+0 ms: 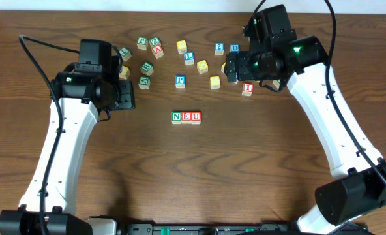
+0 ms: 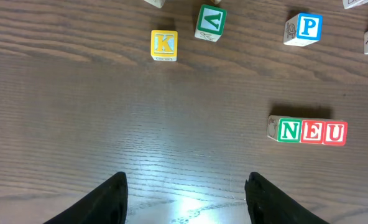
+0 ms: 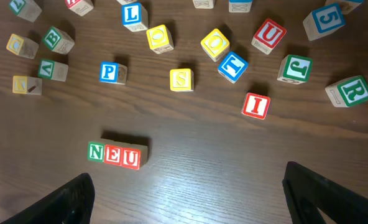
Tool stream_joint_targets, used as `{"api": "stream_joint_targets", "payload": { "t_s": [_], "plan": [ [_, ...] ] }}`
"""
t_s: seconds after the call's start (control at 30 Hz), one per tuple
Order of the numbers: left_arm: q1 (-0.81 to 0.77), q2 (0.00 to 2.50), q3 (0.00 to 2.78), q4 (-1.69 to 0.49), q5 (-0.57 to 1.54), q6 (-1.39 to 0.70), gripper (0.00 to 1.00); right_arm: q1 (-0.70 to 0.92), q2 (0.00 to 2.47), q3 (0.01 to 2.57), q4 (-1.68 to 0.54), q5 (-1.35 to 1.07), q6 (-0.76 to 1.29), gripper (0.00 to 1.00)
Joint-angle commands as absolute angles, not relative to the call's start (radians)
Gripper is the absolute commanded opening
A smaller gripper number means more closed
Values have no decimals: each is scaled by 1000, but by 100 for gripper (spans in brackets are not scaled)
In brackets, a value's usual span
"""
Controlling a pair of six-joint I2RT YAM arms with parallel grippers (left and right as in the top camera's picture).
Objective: Spell out NEURIPS
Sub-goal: 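Move the right gripper over the right side of the block cluster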
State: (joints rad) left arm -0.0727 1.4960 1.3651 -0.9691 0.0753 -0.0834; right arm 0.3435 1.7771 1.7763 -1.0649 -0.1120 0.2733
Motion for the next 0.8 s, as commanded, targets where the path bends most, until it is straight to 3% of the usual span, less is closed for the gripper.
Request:
{"api": "stream_joint_targets", "payload": {
  "t_s": [0.0,0.43,0.77],
  "plan": [
    [-68,1496,1357,-971,70,-91,60,342,1769,1774,-1063,-111,268,93],
    [-68,1496,1357,-932,70,-91,61,342,1769,1774,-1019,-103,220,99],
    [-68,1496,1357,-860,70,-92,77,341,1769,1773,-993,-96,204,99]
  ]
}}
